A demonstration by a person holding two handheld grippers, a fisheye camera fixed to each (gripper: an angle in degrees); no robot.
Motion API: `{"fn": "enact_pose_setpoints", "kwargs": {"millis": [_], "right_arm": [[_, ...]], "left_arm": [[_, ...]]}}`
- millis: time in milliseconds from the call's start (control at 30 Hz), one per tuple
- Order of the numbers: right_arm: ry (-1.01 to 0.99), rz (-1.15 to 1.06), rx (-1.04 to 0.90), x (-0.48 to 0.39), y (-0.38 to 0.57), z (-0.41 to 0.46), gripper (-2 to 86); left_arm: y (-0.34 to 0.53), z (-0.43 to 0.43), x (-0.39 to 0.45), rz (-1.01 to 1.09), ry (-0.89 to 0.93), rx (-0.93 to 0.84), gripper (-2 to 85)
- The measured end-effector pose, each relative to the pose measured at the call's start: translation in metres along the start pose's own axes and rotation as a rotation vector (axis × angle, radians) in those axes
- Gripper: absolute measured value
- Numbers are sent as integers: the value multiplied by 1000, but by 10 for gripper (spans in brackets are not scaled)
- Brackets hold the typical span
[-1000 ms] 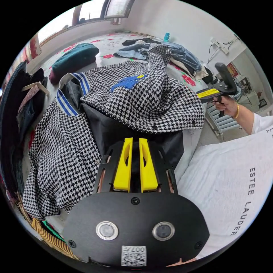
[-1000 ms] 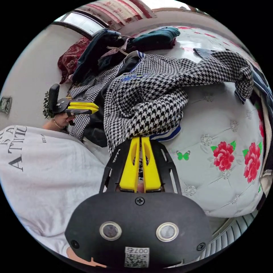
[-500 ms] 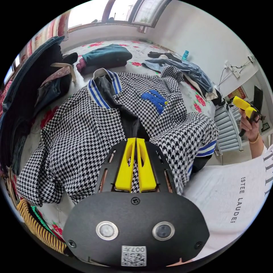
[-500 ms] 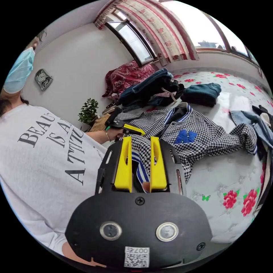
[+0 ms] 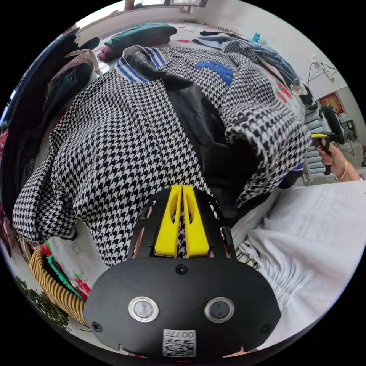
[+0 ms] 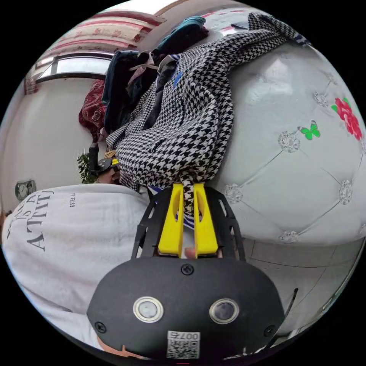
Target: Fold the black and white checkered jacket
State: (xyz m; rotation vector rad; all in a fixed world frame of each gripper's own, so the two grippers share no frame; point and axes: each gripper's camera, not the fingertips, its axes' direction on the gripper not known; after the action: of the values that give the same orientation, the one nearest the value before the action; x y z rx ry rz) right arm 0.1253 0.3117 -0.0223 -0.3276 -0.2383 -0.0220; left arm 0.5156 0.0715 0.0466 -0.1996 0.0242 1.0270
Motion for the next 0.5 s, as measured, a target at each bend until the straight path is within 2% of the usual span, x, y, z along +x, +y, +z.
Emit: {"fn": "enact_pose_setpoints", "kwargs": {"millis": [133,300,333,500], "right_arm": [[239,8,-4,-41,51,-69,45],[324,65,-40,-52,78,-76,64],[345,45,-15,-59,76,-78,67],[435,-203,355,-136,36,-114,80]], "left_arm": [[10,-6,-15,-69,3,-31,-9],[32,-20,-11,-29,110,19,-9],[38,-32,-12,-31,113,54,-8],[44,-88,-31,-52,115,259,4]]}}
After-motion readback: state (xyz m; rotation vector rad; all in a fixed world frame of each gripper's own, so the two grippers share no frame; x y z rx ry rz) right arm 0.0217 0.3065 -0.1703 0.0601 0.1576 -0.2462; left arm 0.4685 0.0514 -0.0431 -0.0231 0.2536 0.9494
